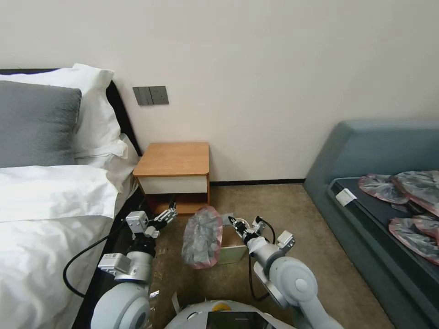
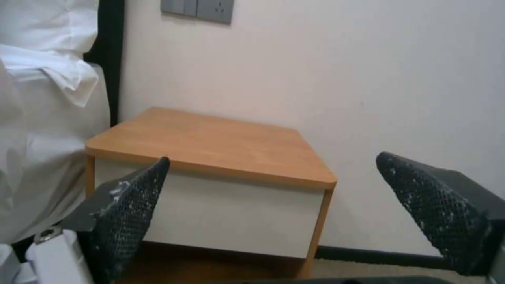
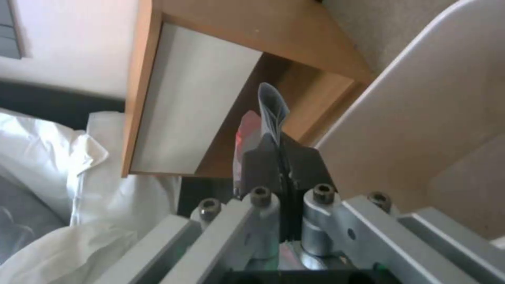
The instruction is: Pick up the garbage bag from the table and place it over the trash can.
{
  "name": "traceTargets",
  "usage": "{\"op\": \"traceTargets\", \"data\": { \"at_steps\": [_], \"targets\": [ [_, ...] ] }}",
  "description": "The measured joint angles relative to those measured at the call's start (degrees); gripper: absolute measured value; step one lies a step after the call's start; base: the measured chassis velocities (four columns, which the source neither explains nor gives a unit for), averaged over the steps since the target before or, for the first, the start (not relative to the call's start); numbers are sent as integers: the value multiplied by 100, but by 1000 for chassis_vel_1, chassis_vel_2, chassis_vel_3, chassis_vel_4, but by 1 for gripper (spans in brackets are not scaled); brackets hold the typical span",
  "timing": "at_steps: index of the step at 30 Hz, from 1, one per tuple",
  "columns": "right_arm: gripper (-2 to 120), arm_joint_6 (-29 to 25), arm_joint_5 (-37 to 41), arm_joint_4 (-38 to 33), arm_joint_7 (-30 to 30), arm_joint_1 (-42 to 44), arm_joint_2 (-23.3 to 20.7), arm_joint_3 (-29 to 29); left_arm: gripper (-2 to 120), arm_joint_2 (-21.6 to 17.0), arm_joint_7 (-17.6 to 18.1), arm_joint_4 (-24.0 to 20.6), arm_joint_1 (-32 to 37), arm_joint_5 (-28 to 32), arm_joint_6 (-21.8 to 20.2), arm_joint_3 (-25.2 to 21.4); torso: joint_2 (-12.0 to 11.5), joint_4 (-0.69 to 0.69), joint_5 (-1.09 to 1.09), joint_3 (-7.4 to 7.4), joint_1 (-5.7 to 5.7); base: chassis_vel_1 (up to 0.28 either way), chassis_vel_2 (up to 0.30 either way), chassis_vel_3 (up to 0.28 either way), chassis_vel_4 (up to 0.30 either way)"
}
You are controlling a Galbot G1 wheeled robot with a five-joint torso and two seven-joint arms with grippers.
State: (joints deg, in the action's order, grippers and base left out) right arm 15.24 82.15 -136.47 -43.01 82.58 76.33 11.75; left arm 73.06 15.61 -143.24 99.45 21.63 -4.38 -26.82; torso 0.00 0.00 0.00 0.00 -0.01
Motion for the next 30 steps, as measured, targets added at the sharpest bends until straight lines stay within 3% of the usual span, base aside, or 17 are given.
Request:
{"op": "traceTargets", "data": {
  "at_steps": [6, 14, 19, 25, 30],
  "targets": [
    [7, 113, -95, -27, -231, 97, 6, 16, 100, -8, -34, 0, -57, 46, 140, 9, 0, 0, 0, 0, 0, 0, 0, 0, 0],
    [41, 224, -656, -106, -347, 431, 66, -34, 100, 1, 26, 0, -83, 53, 144, 6, 0, 0, 0, 0, 1, 0, 0, 0, 0],
    [54, 243, -657, -247, -347, 499, 33, 70, 100, 12, 54, 0, -62, 42, 112, 5, 0, 0, 0, 0, 0, 0, 0, 0, 0],
    [81, 262, -471, -540, -410, 542, -64, 311, 100, 26, 49, 0, -30, -26, -58, 58, 0, 0, 0, 0, 0, 0, 0, 0, 0],
    [95, 262, -405, -679, -469, 558, -64, 404, 100, -4, 43, 0, 6, -203, -131, 104, 0, 0, 0, 0, 1, 0, 0, 0, 0]
  ]
}}
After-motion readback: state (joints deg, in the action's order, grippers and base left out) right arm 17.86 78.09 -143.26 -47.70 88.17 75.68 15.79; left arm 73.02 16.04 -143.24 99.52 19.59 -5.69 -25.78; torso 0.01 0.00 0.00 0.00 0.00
